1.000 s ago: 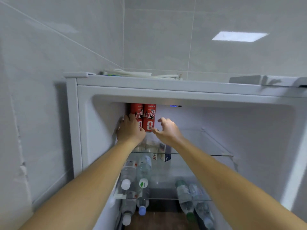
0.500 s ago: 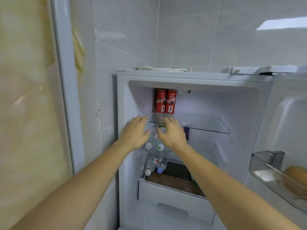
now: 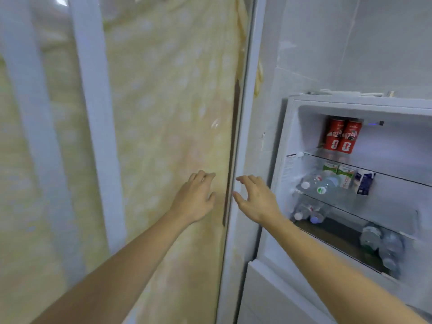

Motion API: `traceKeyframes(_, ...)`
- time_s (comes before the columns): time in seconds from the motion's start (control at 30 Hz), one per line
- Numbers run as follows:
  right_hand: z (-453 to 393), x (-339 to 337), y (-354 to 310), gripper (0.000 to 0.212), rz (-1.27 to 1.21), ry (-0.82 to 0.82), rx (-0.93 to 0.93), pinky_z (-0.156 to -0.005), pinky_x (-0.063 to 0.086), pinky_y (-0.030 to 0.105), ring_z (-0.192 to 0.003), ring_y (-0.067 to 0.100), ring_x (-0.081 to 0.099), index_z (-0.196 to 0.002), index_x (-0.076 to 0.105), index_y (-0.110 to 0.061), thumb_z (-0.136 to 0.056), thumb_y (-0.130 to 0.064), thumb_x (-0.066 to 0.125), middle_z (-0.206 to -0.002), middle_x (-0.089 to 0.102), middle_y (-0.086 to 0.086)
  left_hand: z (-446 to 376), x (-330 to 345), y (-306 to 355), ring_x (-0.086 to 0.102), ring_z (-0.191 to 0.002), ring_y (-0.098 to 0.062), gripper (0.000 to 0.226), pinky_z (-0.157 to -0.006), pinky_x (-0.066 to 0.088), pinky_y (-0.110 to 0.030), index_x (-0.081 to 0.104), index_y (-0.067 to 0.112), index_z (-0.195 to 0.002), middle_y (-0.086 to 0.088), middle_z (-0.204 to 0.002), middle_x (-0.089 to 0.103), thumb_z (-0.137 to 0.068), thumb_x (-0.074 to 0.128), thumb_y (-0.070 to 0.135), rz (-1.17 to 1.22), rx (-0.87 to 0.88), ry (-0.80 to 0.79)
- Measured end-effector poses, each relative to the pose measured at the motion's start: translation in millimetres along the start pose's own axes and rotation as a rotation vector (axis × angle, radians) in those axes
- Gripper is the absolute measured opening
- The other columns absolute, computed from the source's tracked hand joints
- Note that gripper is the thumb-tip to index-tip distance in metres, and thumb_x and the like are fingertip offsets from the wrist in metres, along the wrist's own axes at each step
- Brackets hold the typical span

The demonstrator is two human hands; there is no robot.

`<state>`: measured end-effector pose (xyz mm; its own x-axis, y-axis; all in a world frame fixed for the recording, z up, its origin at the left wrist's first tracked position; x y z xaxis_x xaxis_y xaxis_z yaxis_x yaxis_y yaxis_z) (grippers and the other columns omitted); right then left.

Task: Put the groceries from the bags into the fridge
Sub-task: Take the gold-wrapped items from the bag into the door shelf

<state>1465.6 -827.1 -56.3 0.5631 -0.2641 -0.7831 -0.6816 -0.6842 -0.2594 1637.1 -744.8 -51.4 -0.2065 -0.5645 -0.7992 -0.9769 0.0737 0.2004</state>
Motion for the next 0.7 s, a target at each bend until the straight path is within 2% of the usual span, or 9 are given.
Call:
traceKeyframes(0.13,33.4,39.9,-110.5,0.044,-0.144,-0.004,-0.097,-0.096,0.049,0.043,-0.124,0.024,0.053,-0.137,0.058,-0.019,-0.099,-0.042,0.059,-0.13,0.062,0.0,107.6,-59.4,-63.9,0.046,-0.131,-0.024,0.055,-0.102,0.049,-0.046,0.043,0.019,-0.149,0.001,-0.141,0.048,-0.096,0.053,0.028,-0.027,-0.107,0.046)
traceKeyframes(0.2,56.3,55.8,-168.2,0.04,-0.203,0.005,-0.187,-0.088,0.052,0.044,-0.117,0.025,0.056,-0.13,0.061,-0.019,-0.096,-0.041,0.061,-0.122,0.065,-0.001,160.2,-89.4,-78.1,0.048,-0.13,-0.021,0.052,-0.103,0.049,-0.042,0.046,0.018,-0.148,0.002,-0.139,0.05,-0.096,0.054,0.024,-0.031,-0.121,0.074)
traceKeyframes(0.33,98.5,64.4,-263.9,0.027,-0.325,0.108,-0.349,-0.077,0.051,0.042,-0.098,0.024,0.059,-0.112,0.066,-0.016,-0.092,-0.032,0.062,-0.103,0.064,-0.002,240.8,-145.6,-81.3,0.052,-0.122,-0.015,0.05,-0.093,0.048,-0.03,0.051,0.021,-0.144,0.005,-0.132,0.055,-0.094,0.054,0.019,-0.085,-0.116,0.116)
traceKeyframes(0.43,124.4,64.2,-320.7,0.023,-0.381,0.142,-0.458,-0.075,0.049,0.041,-0.093,0.024,0.057,-0.108,0.066,-0.014,-0.09,-0.029,0.062,-0.097,0.062,-0.002,287.4,-177.9,-101.4,0.054,-0.122,-0.018,0.052,-0.096,0.051,-0.036,0.052,0.019,-0.143,0.003,-0.132,0.057,-0.091,0.058,0.02,-0.135,-0.198,0.156)
traceKeyframes(0.7,179.6,118.8,-468.9,0.033,-0.551,-0.104,-0.762,-0.073,0.051,0.04,-0.102,0.022,0.056,-0.119,0.062,-0.016,-0.093,-0.037,0.059,-0.106,0.061,-0.003,443.2,-248.3,-165.7,0.053,-0.117,-0.018,0.052,-0.086,0.054,-0.037,0.048,0.021,-0.146,0.003,-0.131,0.055,-0.096,0.057,0.028,-0.383,-0.579,0.199)
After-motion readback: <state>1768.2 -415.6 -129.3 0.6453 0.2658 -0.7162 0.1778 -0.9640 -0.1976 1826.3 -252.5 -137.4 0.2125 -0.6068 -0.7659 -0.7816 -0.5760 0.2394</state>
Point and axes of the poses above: each hand's wrist, its own z-axis away from the middle knuckle, its own x-axis out of the palm, y = z × x, the point moved 5 cm from there along -z, towards the middle knuckle
